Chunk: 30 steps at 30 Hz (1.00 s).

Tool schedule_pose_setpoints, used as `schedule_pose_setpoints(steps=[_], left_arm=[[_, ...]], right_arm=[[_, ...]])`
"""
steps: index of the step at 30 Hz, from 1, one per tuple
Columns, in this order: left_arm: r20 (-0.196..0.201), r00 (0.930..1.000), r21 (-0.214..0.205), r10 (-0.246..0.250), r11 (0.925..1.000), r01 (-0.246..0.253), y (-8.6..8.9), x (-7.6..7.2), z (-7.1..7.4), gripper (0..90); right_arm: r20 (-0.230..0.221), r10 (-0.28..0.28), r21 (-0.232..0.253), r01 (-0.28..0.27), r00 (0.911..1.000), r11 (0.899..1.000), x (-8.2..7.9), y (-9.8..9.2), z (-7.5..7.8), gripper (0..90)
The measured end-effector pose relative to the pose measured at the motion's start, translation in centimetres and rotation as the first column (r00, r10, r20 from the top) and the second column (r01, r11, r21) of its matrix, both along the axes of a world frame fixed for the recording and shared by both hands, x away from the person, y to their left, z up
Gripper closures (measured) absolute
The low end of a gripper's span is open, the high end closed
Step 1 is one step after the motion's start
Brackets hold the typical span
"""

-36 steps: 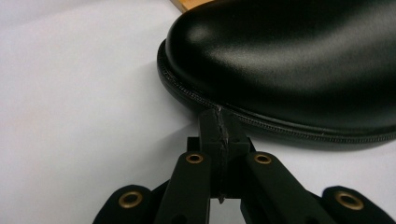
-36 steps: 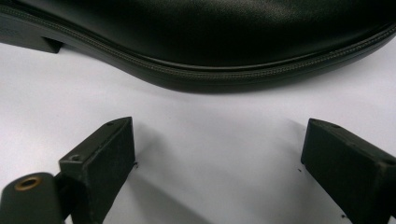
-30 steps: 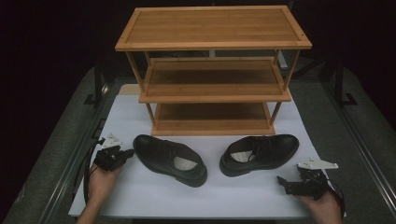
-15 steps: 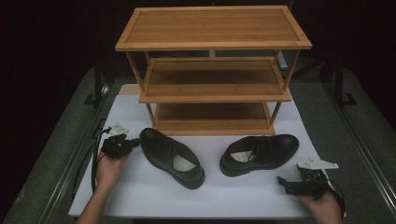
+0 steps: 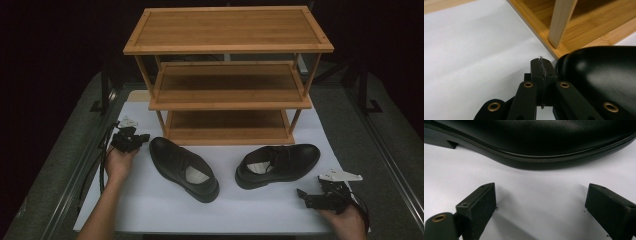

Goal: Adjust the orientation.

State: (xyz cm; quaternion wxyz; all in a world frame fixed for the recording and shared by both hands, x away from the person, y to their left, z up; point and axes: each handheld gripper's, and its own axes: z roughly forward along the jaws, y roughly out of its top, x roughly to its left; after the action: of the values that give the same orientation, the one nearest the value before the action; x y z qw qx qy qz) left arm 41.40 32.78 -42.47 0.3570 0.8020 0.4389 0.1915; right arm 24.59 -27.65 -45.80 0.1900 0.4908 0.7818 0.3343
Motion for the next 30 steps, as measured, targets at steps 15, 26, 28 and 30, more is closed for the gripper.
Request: schedule_pose_setpoints(steps=[15,26,28,30], left_arm=[[0.009,0.9988,-0.015,-0.047,0.9988,0.047,-1.5,0.0,-0.9,90.0],[0.014,0.9918,-0.009,-0.127,0.9918,0.127,-4.7,-0.8,-0.9,90.0],[0.013,0.9893,-0.005,-0.145,0.9894,0.145,-5.3,-0.9,-1.0,90.0],[0.016,0.9889,-0.001,-0.148,0.9890,0.148,-5.7,-1.0,-1.0,90.0]], right_arm=[[0.000,0.000,-0.001,0.000,1.0000,1.000,0.0,0.0,0.0,9.2],[0.000,0.001,-0.002,-0.001,1.0000,1.000,0.0,0.0,0.0,9.2],[0.000,0.000,-0.002,0.000,1.0000,1.000,0.0,0.0,0.0,9.2],[0.000,0.000,-0.001,0.000,1.0000,1.000,0.0,0.0,0.0,9.2]])
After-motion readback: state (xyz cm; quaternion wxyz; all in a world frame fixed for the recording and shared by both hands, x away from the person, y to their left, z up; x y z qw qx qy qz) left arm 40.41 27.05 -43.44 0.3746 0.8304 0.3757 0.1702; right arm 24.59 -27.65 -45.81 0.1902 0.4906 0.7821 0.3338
